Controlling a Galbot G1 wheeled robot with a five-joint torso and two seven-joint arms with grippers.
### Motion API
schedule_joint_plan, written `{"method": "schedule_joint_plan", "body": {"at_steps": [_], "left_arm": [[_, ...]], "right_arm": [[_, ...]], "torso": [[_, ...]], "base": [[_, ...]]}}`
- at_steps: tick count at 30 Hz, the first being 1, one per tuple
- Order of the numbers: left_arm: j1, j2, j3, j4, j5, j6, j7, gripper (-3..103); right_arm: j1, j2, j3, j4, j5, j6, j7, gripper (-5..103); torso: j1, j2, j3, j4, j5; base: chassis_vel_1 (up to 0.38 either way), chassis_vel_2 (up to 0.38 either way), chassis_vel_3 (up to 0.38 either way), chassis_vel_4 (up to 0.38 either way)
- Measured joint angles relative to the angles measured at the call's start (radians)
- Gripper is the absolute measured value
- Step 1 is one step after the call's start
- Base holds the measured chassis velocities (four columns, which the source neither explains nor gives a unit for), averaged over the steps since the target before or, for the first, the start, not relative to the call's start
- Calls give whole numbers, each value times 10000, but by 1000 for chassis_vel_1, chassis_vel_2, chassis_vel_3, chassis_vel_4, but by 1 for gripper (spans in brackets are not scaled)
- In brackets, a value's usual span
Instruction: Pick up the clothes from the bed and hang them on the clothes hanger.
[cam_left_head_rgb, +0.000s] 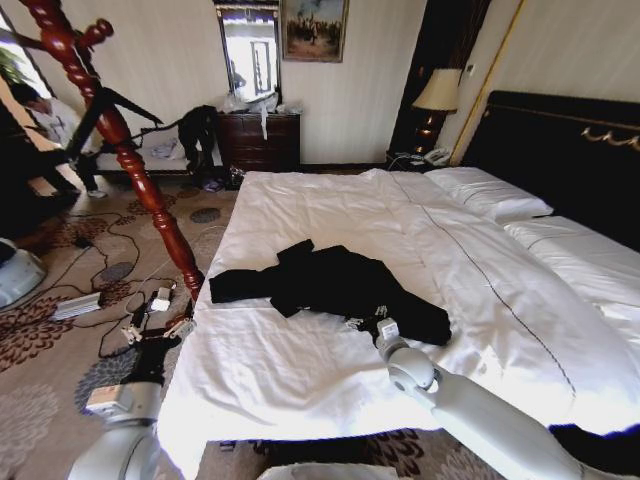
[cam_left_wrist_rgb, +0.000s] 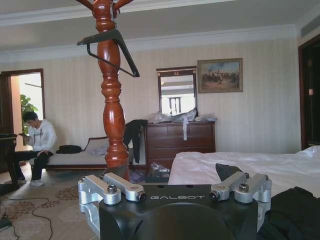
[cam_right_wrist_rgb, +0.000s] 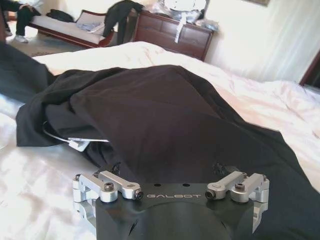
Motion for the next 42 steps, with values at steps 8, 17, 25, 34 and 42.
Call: {"method": "schedule_joint_plan", "body": {"at_steps": [8,17,25,34,42], "left_arm": [[44,132,-134,-43,-123,55,-75,100],[111,116,-191,-126,-125,62,-157,100],[117,74,-178,-131,-129,62,-226,100],[174,202,-215,-183,-168,62,-318,100],[148,233,-210,-163,-190,62,-364,100]], "right_arm": [[1588,1049,-1122,-1866,-943,289,1,100],[2178,1400,-1253,-2351,-250,311,200,80],[2037,1317,-1064,-2185,-205,811,137,47],[2167,1364,-248,-2107,847,2322,-493,15],[2486,1088,984,-1042,2456,2804,-491,1]], "torso": [[0,0,1,4,-1],[1,-1,1,-2,2],[0,-1,1,-1,2],[1,-1,1,1,3],[1,-1,1,-1,4]], "base": [[0,0,0,0],[0,0,0,0],[0,0,0,0],[0,0,0,0],[0,0,0,0]]}}
